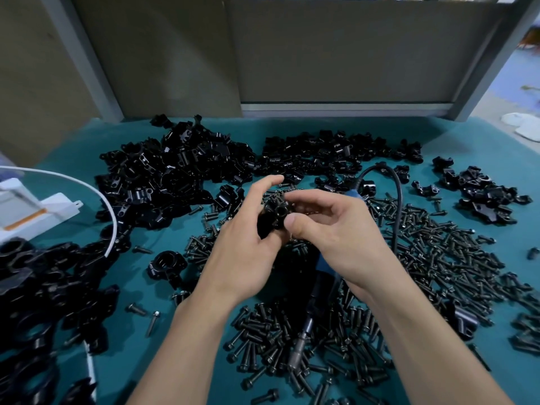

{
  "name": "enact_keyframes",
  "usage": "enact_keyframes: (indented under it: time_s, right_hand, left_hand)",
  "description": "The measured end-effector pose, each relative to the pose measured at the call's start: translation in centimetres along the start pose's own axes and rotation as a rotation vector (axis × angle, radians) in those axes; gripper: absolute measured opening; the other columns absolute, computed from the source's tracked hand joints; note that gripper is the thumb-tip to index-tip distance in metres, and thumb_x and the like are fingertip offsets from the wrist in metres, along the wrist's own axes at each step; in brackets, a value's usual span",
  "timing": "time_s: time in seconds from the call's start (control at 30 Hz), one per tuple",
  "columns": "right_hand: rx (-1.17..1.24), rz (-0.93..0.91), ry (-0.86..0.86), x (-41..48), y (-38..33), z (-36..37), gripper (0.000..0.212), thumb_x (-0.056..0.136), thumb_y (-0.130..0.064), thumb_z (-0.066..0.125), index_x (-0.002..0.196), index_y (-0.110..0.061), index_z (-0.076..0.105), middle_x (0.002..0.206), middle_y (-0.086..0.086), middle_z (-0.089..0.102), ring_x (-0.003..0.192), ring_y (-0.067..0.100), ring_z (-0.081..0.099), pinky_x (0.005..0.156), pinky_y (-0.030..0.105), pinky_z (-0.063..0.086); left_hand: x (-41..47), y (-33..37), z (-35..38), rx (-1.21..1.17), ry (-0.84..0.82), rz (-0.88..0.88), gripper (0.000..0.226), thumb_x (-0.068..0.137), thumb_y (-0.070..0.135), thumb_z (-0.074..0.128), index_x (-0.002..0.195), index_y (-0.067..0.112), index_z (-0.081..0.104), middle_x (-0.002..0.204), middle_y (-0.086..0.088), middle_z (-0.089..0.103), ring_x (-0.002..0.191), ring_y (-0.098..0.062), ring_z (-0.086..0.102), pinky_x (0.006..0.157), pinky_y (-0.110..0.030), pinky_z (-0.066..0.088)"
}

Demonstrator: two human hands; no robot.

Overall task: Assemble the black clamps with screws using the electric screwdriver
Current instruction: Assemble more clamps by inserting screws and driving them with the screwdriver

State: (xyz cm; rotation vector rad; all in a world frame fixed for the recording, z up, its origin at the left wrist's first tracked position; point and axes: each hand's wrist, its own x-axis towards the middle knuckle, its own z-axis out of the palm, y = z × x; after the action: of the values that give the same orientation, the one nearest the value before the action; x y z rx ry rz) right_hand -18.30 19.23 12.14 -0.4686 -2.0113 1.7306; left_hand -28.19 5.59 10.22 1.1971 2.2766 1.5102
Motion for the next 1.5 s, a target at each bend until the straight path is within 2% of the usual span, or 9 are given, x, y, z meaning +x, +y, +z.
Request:
enact_keyframes:
  time_s: [0.13, 0.27, 0.43, 0.57, 0.83, 1.0, 1.17, 1.33, 1.5]
  right_hand:
    - [-0.015, -0.010, 0.005, -0.1, 0.3, 0.8, 0.040, 0.085, -0.011, 0.084, 0.118, -0.032, 0.077, 0.106, -0.011, 0.078, 0.100, 0.009, 0.074, 0.095, 0.036, 0.060]
    - [-0.082, -0.037, 0.037, -0.2, 0.5, 1.1, 0.045, 0.082, -0.011, 0.084, 0.118, -0.036, 0.077, 0.108, -0.016, 0.077, 0.104, 0.004, 0.072, 0.097, 0.032, 0.059]
    - [-0.025, -0.062, 0.012, -0.3, 0.6, 1.8, 0.047, 0.082, -0.002, 0.080, 0.120, -0.030, 0.077, 0.107, -0.011, 0.079, 0.103, 0.008, 0.074, 0.092, 0.032, 0.060]
    - [0.109, -0.022, 0.028, -0.5, 0.5, 1.8, 0.040, 0.075, -0.003, 0.086, 0.106, -0.027, 0.077, 0.097, -0.003, 0.081, 0.094, 0.014, 0.077, 0.082, 0.033, 0.062]
    - [-0.032, -0.092, 0.102, -0.6, -0.8, 1.1, 0.021, 0.081, -0.047, 0.077, 0.087, -0.028, 0.081, 0.081, 0.001, 0.079, 0.080, 0.026, 0.076, 0.083, 0.057, 0.061]
    - [-0.375, -0.097, 0.317, -0.2, -0.7, -0.8, 0.019, 0.088, -0.021, 0.073, 0.075, -0.033, 0.079, 0.069, -0.018, 0.074, 0.063, 0.005, 0.069, 0.059, 0.023, 0.056]
    - [-0.787, -0.015, 0.506, -0.1, -1.6, -4.1, 0.028, 0.091, -0.015, 0.064, 0.067, -0.029, 0.070, 0.055, -0.018, 0.066, 0.048, 0.003, 0.062, 0.039, 0.008, 0.041]
    - [-1.304, 0.367, -0.013, -0.3, -1.2, -6.0, 0.011, 0.084, -0.016, 0.074, 0.087, -0.026, 0.076, 0.080, -0.003, 0.073, 0.071, 0.018, 0.070, 0.068, 0.035, 0.063]
    - [-1.347, 0.319, -0.083, -0.1, -1.1, -5.1, 0.017, 0.079, -0.015, 0.080, 0.073, -0.023, 0.066, 0.072, -0.002, 0.068, 0.067, 0.019, 0.067, 0.058, 0.032, 0.057]
  left_hand:
    - [-0.3, -0.2, 0.2, 0.016, -0.015, -0.003, 0.074, 0.102, 0.025, 0.064, 0.141, 0.077, 0.028, 0.122, 0.039, 0.059, 0.099, 0.021, 0.058, 0.080, -0.008, 0.047]
    - [-0.6, -0.4, 0.7, 0.001, -0.017, -0.015, 0.079, 0.102, 0.017, 0.058, 0.146, 0.073, 0.023, 0.146, 0.032, 0.047, 0.135, 0.007, 0.045, 0.104, -0.022, 0.038]
    - [-0.5, -0.3, 1.1, 0.045, 0.038, 0.057, 0.091, 0.088, -0.009, 0.048, 0.146, 0.059, 0.033, 0.138, 0.040, 0.038, 0.128, 0.021, 0.040, 0.094, 0.000, 0.035]
    - [-0.4, -0.1, 1.2, 0.061, 0.112, 0.110, 0.087, 0.084, -0.012, 0.048, 0.139, 0.055, 0.041, 0.132, 0.033, 0.041, 0.121, 0.013, 0.049, 0.089, -0.006, 0.046]
    - [-0.2, -0.1, 0.6, -0.230, 0.090, 0.039, 0.011, 0.102, 0.028, 0.061, 0.109, 0.036, 0.059, 0.097, 0.015, 0.068, 0.084, -0.007, 0.064, 0.073, -0.029, 0.052]
    - [-0.2, 0.8, 0.3, -0.813, 0.039, -0.123, 0.017, 0.089, 0.016, 0.061, 0.088, 0.030, 0.070, 0.093, -0.009, 0.058, 0.064, -0.011, 0.045, 0.053, -0.024, 0.037]
    - [-0.1, 0.7, 0.1, -0.845, 0.057, -0.167, 0.016, 0.089, 0.022, 0.061, 0.081, 0.030, 0.072, 0.095, -0.003, 0.066, 0.064, -0.010, 0.046, 0.051, -0.023, 0.035]
    - [-0.1, 0.3, 0.3, -0.800, 0.032, -0.172, 0.008, 0.093, 0.028, 0.060, 0.098, 0.032, 0.065, 0.097, 0.001, 0.070, 0.065, -0.009, 0.046, 0.052, -0.022, 0.038]
    - [0.0, -0.3, 0.3, -0.695, 0.014, -0.171, 0.011, 0.098, 0.030, 0.055, 0.095, 0.038, 0.061, 0.096, 0.003, 0.075, 0.063, -0.007, 0.046, 0.052, -0.021, 0.039]
